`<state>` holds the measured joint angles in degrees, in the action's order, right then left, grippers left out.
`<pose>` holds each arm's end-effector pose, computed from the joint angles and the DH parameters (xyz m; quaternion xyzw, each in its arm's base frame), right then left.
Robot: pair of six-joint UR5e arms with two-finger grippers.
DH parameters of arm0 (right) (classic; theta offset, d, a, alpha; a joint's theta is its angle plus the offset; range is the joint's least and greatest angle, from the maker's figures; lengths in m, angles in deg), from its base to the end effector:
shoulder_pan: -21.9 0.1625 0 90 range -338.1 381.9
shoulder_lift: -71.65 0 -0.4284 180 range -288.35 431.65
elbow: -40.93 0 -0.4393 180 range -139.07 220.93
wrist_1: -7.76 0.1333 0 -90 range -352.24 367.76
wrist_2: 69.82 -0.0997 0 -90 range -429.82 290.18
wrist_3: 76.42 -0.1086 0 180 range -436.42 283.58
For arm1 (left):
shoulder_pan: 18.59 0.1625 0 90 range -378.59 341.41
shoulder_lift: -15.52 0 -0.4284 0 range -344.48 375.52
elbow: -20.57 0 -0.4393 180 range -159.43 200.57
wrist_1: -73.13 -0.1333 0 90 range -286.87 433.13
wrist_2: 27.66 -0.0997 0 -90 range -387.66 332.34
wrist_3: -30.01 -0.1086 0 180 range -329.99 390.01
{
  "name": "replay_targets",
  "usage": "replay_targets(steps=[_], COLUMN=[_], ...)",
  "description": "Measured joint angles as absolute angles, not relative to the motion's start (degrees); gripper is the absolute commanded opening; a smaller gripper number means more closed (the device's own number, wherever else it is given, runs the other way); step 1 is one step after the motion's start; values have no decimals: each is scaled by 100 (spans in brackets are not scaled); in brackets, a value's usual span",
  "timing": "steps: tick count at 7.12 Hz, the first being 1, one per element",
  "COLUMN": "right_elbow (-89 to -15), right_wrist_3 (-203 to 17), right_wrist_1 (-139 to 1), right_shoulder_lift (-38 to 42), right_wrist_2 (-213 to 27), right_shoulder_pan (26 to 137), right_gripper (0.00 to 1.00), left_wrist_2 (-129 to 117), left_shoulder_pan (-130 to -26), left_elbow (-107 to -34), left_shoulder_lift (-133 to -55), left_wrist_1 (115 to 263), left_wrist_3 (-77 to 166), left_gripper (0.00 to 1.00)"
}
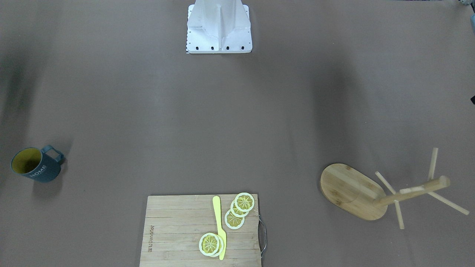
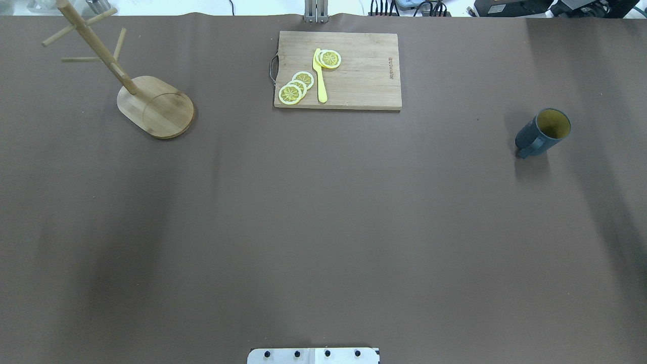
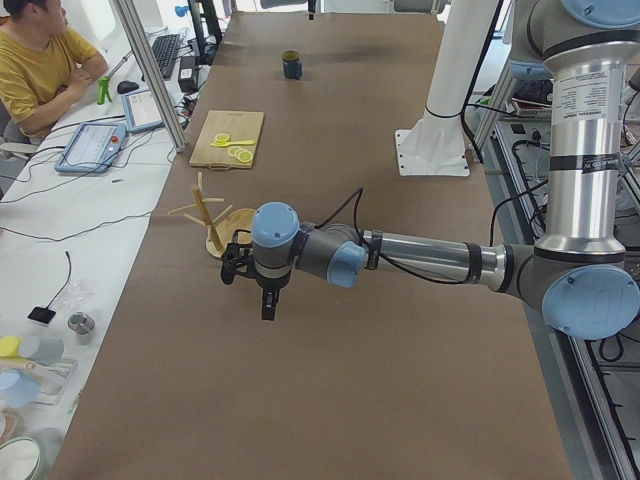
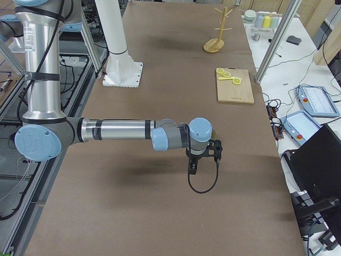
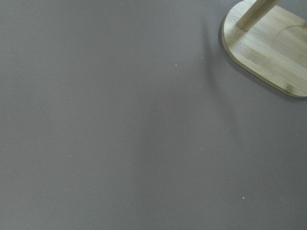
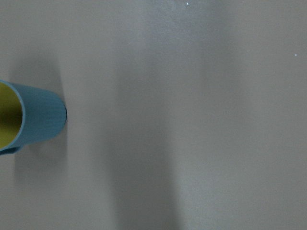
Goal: Hang cup on storage rack
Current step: 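Lower the right gripper toward the blue mug's rim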
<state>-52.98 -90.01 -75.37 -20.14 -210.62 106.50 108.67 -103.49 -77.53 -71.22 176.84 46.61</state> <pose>-0.0014 -0.5371 0.6267 -0.0007 -0.4334 0.0308 0.9007 -0.0073 -0.5345 0.5925 0.0724 0.4092 -0.0278 0.9091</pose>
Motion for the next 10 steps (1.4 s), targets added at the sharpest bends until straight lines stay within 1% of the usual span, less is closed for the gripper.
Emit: replay_targets(steps=[3, 6, 10], right_elbow=[-5289, -5250, -5169], right_wrist_3=[-9027, -9056, -9081], right_wrist_1=[-7495, -6919, -6409], right_shoulder_lift=[-2166, -2266, -2059], right_wrist_2=[-20950, -20922, -20940], right_shoulder_pan=[10663, 10650, 10341], right_gripper=[100, 100, 100], left_wrist_2=[10868, 10895, 10888], left_shoulder_pan=[-10366, -10367, -10373], left_elbow=[-7681, -7716, -7688], left_shoulder_lift=[-7116, -7090, -7059], left_wrist_1=[17714, 17787, 17943], left_wrist_3=[4678, 4741, 4747], left_gripper=[98, 98, 98])
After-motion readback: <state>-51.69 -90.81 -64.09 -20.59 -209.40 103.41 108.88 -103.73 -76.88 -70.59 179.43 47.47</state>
